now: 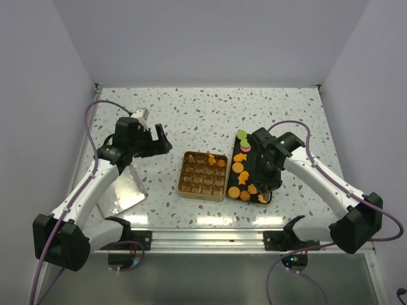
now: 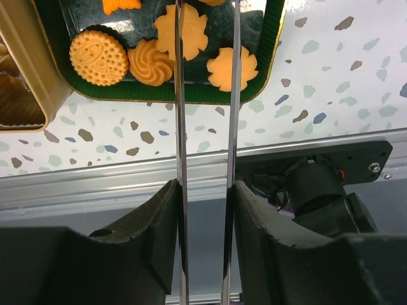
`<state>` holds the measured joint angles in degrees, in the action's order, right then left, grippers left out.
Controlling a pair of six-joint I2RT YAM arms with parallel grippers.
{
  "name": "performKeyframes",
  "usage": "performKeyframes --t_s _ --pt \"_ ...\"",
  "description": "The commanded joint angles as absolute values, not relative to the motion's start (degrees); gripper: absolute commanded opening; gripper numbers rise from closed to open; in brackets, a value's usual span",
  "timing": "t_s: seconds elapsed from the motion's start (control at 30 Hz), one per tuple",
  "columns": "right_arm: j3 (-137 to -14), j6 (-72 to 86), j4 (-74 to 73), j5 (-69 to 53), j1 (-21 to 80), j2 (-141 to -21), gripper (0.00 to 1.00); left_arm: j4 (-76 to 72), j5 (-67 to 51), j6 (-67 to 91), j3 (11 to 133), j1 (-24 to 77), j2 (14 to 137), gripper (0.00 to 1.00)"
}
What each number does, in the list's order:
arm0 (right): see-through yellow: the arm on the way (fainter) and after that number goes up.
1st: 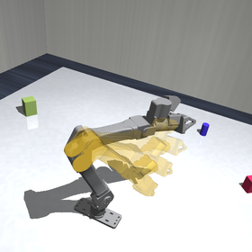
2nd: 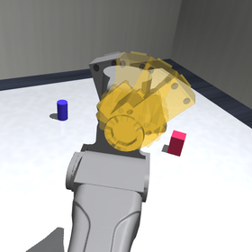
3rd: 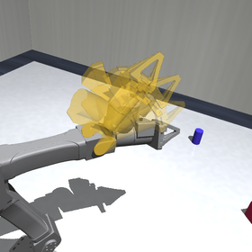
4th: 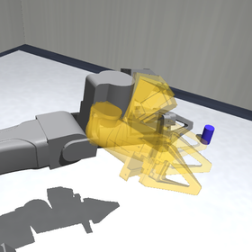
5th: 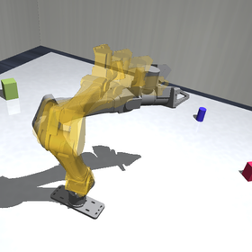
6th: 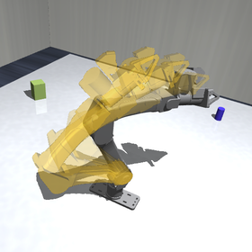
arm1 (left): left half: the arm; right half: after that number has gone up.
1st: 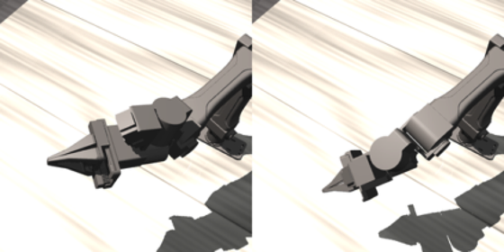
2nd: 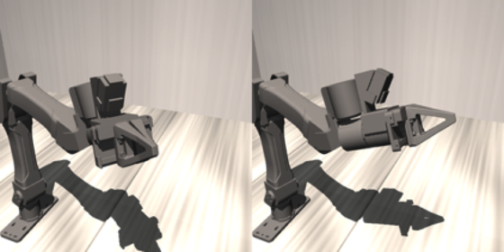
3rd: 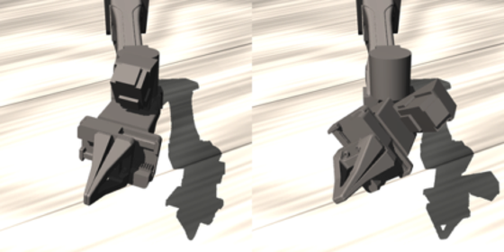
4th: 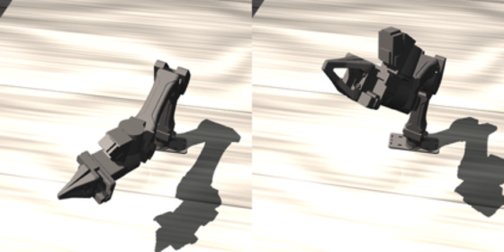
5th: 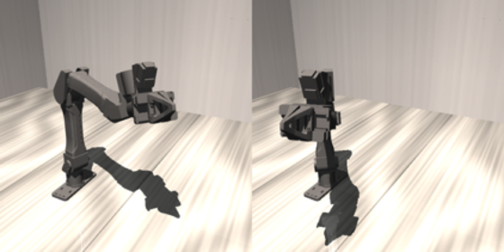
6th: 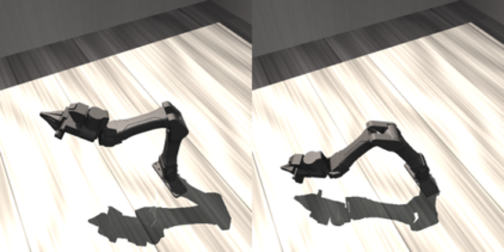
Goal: Pack the cookies
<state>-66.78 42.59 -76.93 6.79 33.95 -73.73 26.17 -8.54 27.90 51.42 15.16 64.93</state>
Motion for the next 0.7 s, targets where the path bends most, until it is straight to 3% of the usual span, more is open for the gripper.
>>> performKeyframes --t_s 0.0,0.33,0.67 --pt "-66.5 42.8 -76.8 5.8 33.5 -72.9 0.38 23.4 -8.4 27.4 53.4 15.5 64.9 1.00" --pt "-71.6 41.7 -79.0 8.2 33.3 -74.0 0.33 23.6 -8.3 27.9 53.1 15.5 64.2 1.00" --pt "-88.0 38.9 -82.4 12.3 33.3 -78.4 0.32 23.5 -8.3 28.6 53.2 15.5 63.5 1.00"
